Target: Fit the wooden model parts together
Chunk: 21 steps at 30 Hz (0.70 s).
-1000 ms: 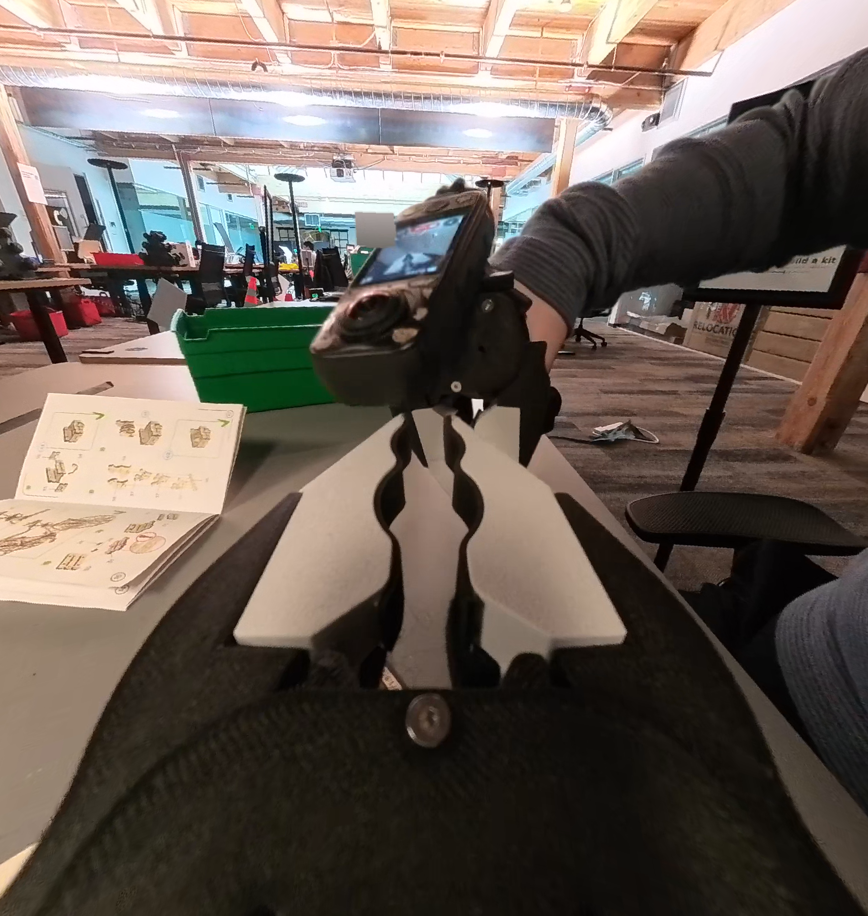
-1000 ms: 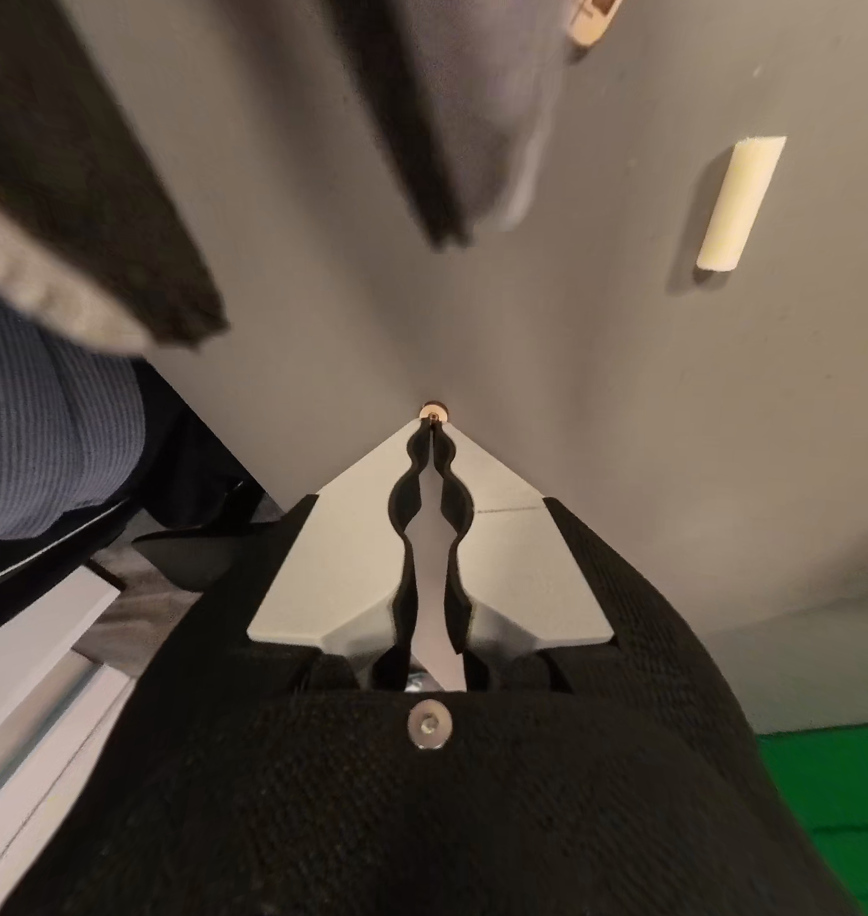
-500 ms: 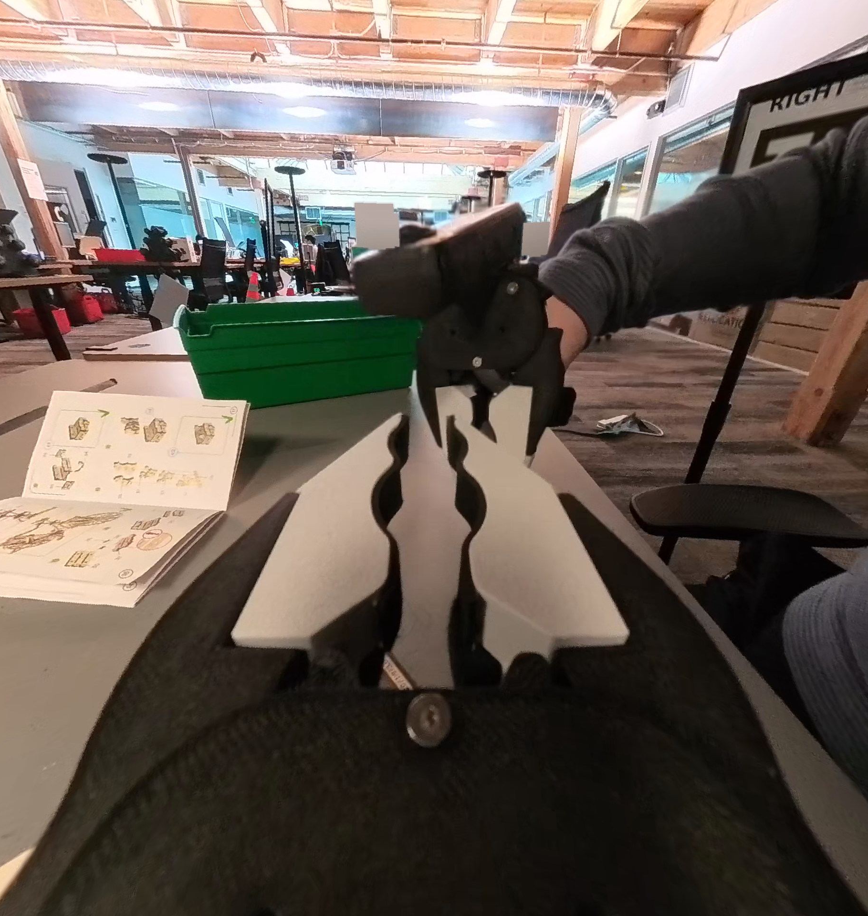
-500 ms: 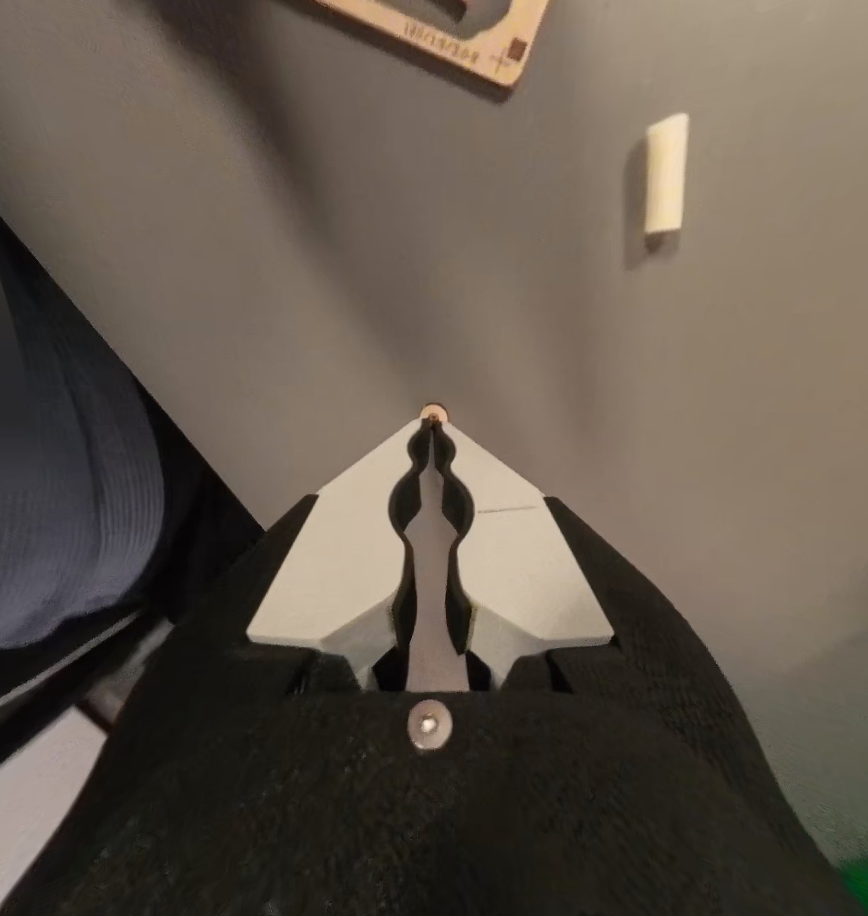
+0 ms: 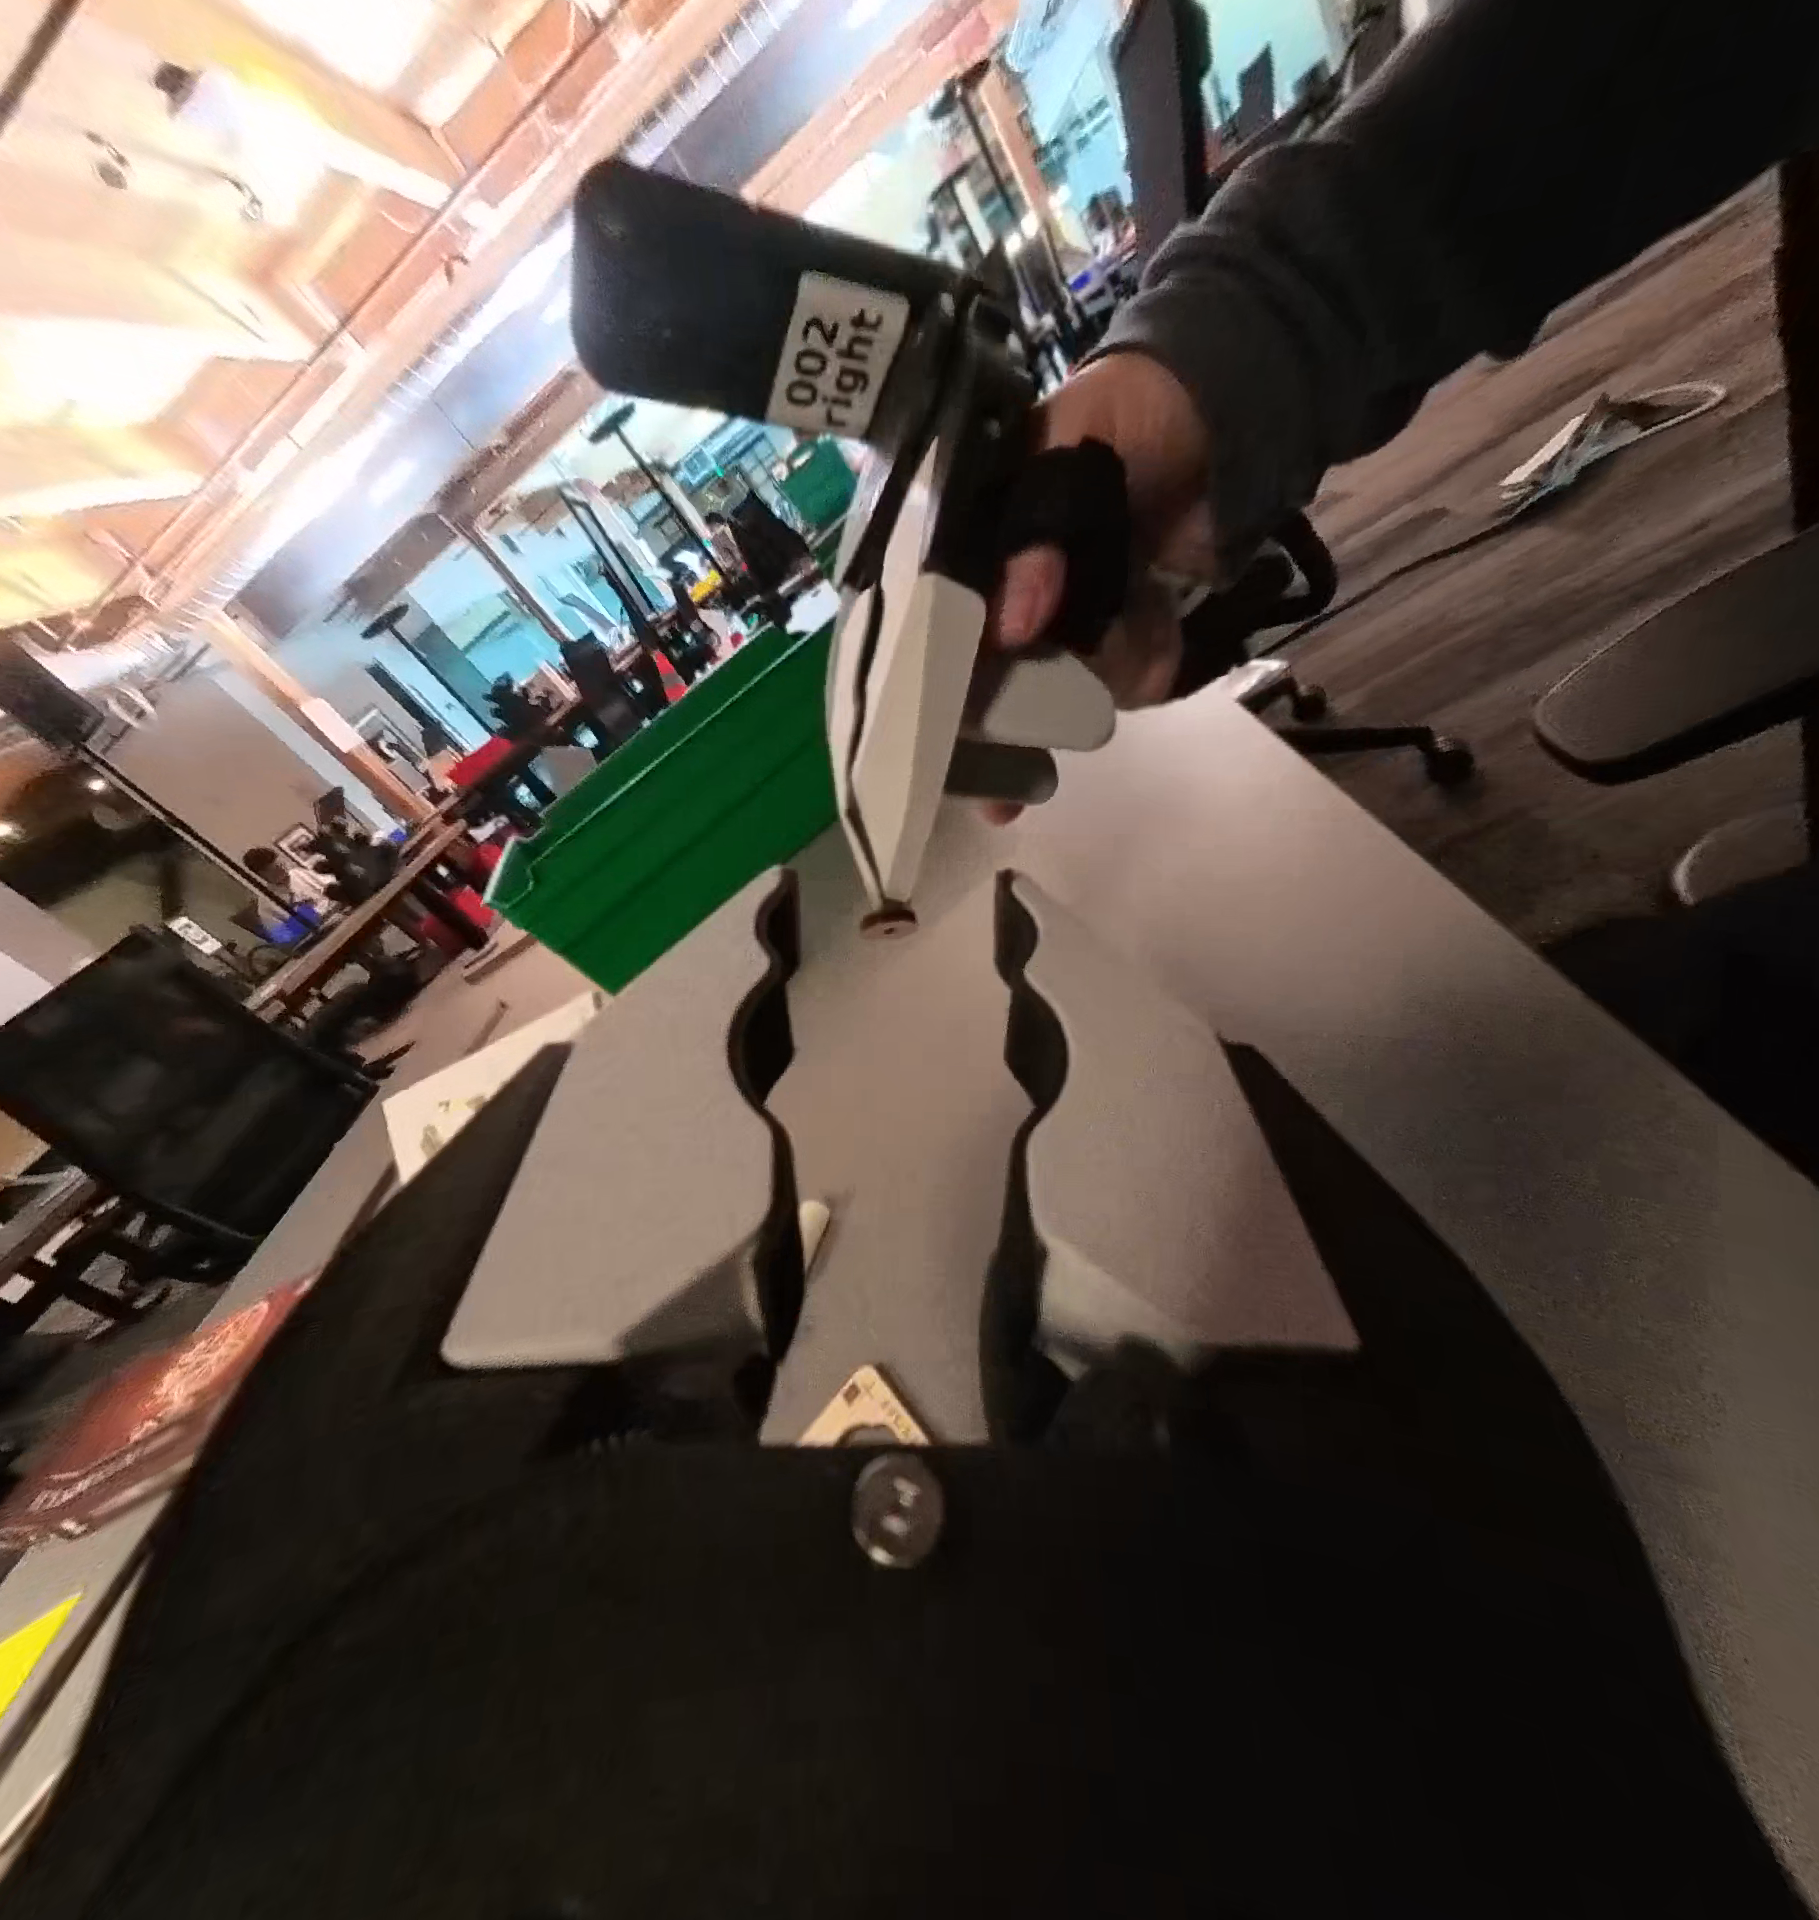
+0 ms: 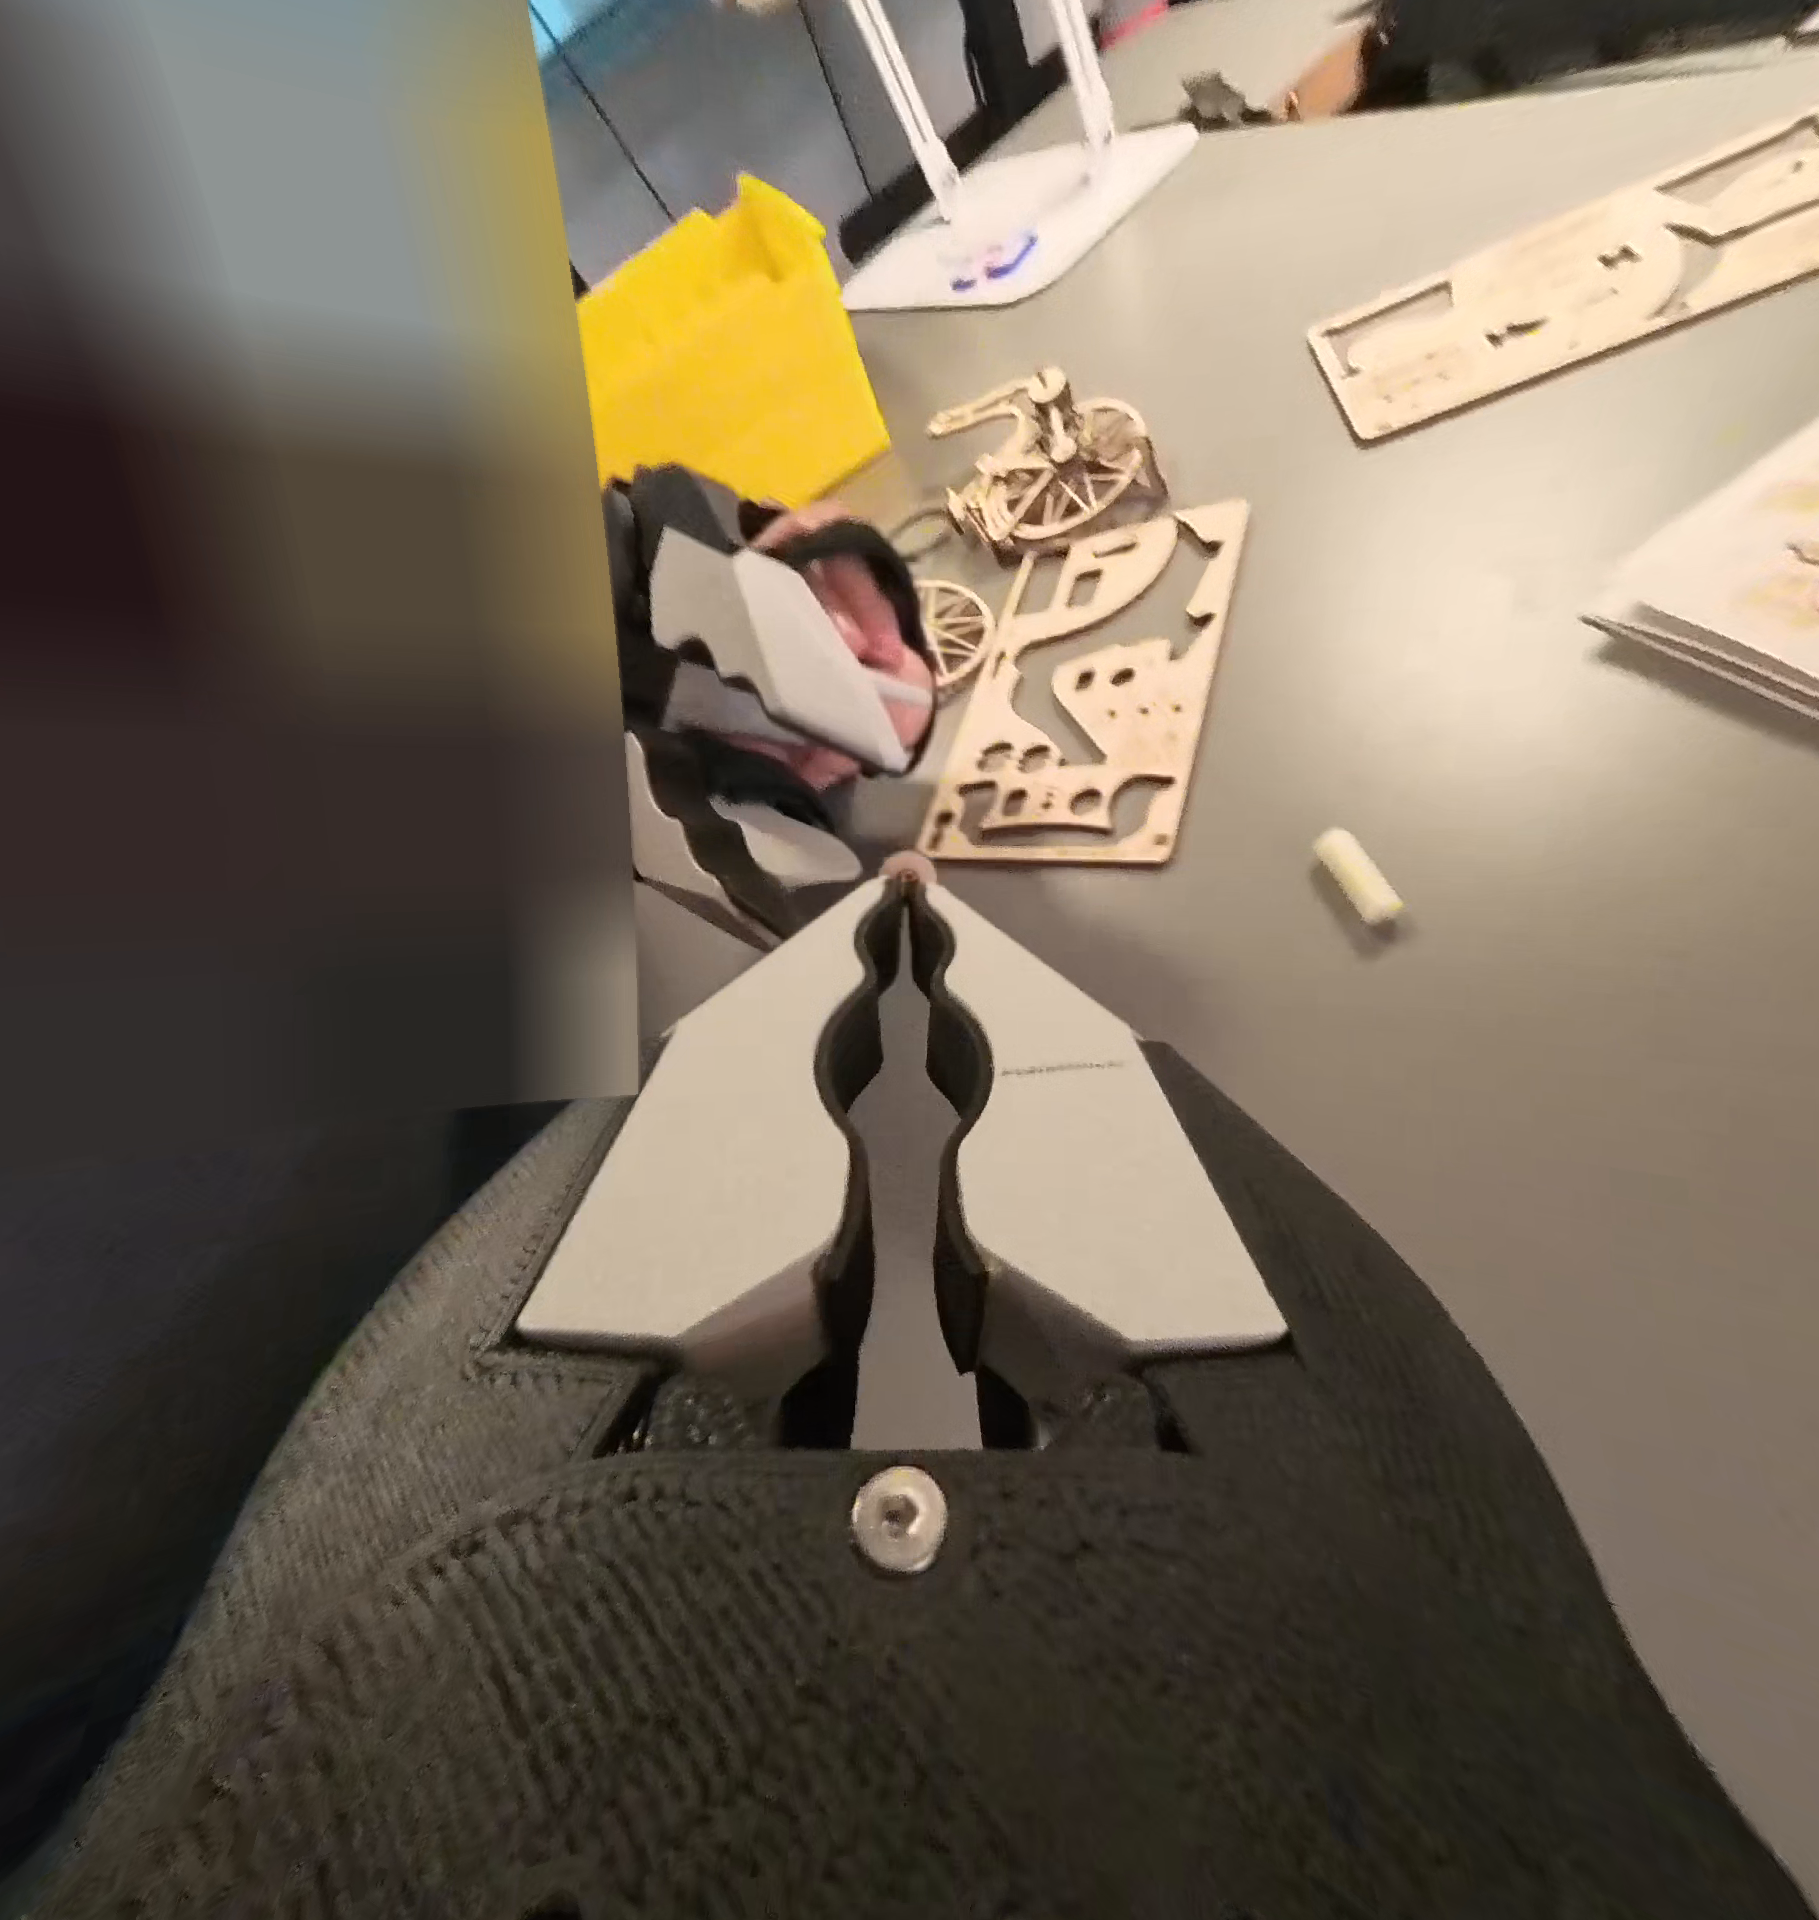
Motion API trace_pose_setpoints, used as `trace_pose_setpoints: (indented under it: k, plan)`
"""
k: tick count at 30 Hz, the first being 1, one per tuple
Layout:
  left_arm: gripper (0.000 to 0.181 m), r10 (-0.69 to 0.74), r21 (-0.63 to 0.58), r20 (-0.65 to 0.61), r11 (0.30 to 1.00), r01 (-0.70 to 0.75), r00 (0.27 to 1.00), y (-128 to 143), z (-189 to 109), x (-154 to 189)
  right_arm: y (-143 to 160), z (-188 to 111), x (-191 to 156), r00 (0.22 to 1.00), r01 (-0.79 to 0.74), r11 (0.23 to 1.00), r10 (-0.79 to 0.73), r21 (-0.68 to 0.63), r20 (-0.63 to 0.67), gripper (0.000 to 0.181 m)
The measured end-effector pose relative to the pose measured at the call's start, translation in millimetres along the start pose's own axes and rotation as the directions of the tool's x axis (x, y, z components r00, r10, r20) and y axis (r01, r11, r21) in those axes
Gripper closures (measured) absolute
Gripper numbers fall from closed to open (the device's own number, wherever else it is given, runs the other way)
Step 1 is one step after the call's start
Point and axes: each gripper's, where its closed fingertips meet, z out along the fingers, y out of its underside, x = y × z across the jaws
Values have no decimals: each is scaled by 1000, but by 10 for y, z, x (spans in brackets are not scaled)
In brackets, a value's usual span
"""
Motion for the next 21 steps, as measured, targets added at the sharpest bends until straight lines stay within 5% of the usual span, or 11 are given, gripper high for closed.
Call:
trace_pose_setpoints:
  k: [21]
  plan:
    - [163,-76,31,-25,997,77,997,-31,-40,-31,-97,2,-170,996,-31,999,28,34,81,181]
